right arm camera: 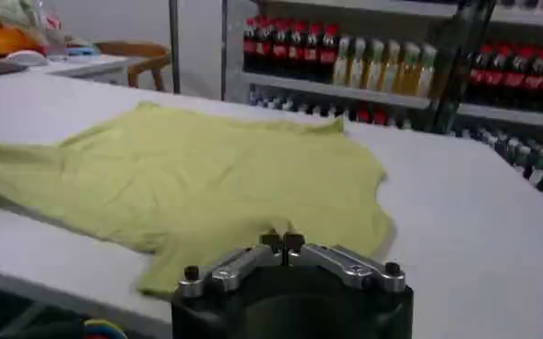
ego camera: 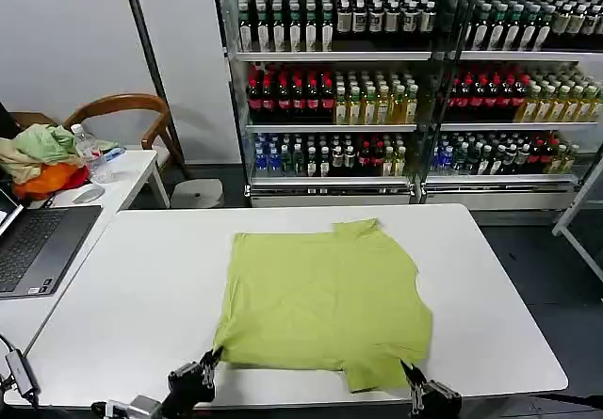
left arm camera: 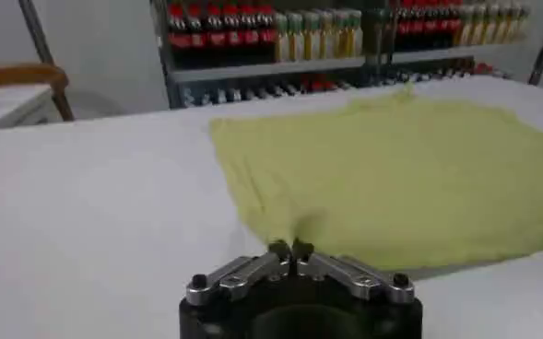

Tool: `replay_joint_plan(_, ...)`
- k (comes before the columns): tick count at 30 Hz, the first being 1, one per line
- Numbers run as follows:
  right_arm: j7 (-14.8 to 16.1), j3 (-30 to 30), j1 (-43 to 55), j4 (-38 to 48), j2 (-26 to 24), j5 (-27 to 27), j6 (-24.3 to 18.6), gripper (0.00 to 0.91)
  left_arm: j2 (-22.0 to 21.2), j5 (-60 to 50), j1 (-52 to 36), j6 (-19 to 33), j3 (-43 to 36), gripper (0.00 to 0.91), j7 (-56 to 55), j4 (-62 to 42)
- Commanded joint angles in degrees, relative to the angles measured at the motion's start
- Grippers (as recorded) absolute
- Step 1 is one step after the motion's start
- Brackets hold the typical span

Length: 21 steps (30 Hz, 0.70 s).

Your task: Fold and organize the clothes.

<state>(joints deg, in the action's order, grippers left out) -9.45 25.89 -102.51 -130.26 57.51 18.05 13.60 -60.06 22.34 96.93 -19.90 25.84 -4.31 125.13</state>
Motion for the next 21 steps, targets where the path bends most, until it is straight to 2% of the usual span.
replay_joint_plan(1, -0.47, -3.18, 13.87, 5.51, -0.25, 2.18, 2.34, 0.000, -0.63, 4.88, -11.02, 0.43, -2.09, 0.050, 2.06, -6.07)
replay_joint_plan(7, -0.33, -6.67, 23.06, 11.12, 0.09, 3.11, 3.75, 0.000, -0.79, 7.08, -16.17, 0.71, -4.26, 0.050, 3.31, -10.06)
replay_joint_plan(21, 0.54, -9.11, 30.49, 20.64, 1.34, 3.29, 4.32, 0.000, -0.66, 11.52, -24.82, 0.31, -6.39, 0.040, 3.48, -17.80)
